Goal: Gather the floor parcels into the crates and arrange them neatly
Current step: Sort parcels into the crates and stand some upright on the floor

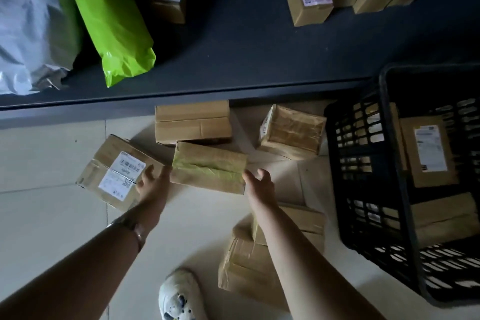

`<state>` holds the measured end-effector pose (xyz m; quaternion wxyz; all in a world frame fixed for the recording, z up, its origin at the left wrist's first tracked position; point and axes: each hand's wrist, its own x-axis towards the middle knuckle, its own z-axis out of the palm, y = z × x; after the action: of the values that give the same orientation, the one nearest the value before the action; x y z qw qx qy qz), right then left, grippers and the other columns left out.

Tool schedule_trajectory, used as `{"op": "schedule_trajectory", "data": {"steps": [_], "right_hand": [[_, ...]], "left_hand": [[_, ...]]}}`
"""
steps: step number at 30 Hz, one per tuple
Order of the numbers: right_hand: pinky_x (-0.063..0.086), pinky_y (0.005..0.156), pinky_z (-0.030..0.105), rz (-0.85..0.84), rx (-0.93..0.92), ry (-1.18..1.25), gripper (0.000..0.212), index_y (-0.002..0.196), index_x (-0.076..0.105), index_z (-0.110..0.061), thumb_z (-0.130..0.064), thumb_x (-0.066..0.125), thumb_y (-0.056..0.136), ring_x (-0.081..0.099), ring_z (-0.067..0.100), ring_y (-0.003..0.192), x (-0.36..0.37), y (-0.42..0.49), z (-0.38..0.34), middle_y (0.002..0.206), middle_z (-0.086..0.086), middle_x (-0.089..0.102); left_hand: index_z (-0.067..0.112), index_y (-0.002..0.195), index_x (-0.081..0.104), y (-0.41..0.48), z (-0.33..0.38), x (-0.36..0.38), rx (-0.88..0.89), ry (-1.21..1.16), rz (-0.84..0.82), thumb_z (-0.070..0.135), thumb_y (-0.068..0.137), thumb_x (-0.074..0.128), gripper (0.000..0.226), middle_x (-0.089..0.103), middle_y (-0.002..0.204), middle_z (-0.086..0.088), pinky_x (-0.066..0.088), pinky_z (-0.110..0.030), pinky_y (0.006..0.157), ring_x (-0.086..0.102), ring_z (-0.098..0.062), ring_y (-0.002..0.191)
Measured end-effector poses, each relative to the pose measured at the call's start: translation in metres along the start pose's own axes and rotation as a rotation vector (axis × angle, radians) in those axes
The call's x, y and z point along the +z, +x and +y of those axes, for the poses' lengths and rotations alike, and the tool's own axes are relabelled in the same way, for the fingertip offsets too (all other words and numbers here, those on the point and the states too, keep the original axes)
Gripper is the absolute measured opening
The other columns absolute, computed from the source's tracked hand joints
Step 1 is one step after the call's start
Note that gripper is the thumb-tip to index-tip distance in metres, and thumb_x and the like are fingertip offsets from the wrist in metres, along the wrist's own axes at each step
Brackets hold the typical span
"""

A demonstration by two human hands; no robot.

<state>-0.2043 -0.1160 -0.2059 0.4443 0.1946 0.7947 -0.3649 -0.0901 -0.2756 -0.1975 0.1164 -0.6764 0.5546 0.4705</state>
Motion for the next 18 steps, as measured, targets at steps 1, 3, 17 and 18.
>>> {"op": "schedule_trajectory", "data": {"steps": [1,3,17,18], "right_hand": [[0.039,0.105,0.040,-0.013,0.001,0.007,0.064,0.152,0.032,-0.018,-0.042,0.054,0.097,0.043,0.034,0.136,0.009,0.005,0.000,0.153,0.014,0.038],[0.036,0.111,0.043,-0.013,-0.012,0.053,0.067,0.154,0.029,-0.018,-0.042,0.056,0.097,0.040,0.033,0.139,0.024,0.016,0.001,0.156,0.012,0.035],[0.043,0.089,0.044,0.315,0.165,0.413,0.058,0.132,0.046,-0.007,-0.055,0.042,0.099,0.055,0.035,0.110,0.024,0.011,0.013,0.124,0.016,0.055],[0.043,0.080,0.039,0.367,0.121,0.440,0.049,0.121,0.049,-0.008,-0.051,0.046,0.099,0.055,0.030,0.097,0.019,0.002,0.014,0.110,0.012,0.055]], "left_hand": [[0.020,0.143,0.037,0.012,0.000,0.000,-0.006,-0.008,-0.004,0.054,0.082,0.044,0.070,0.035,0.146,-0.018,0.035,-0.050,0.105,0.037,-0.039,0.129],[0.017,0.133,0.047,0.031,0.005,0.002,0.011,-0.032,-0.037,0.055,0.077,0.042,0.068,0.050,0.129,-0.018,0.041,-0.045,0.094,0.049,-0.036,0.112],[0.021,0.108,0.066,0.027,0.022,0.010,0.059,-0.325,-0.154,0.035,0.098,0.044,0.028,0.070,0.094,-0.001,0.043,-0.037,0.083,0.063,-0.021,0.098],[0.019,0.110,0.064,0.020,0.023,0.007,0.050,-0.334,-0.158,0.040,0.099,0.044,0.031,0.069,0.091,-0.002,0.045,-0.033,0.077,0.063,-0.019,0.093]]}}
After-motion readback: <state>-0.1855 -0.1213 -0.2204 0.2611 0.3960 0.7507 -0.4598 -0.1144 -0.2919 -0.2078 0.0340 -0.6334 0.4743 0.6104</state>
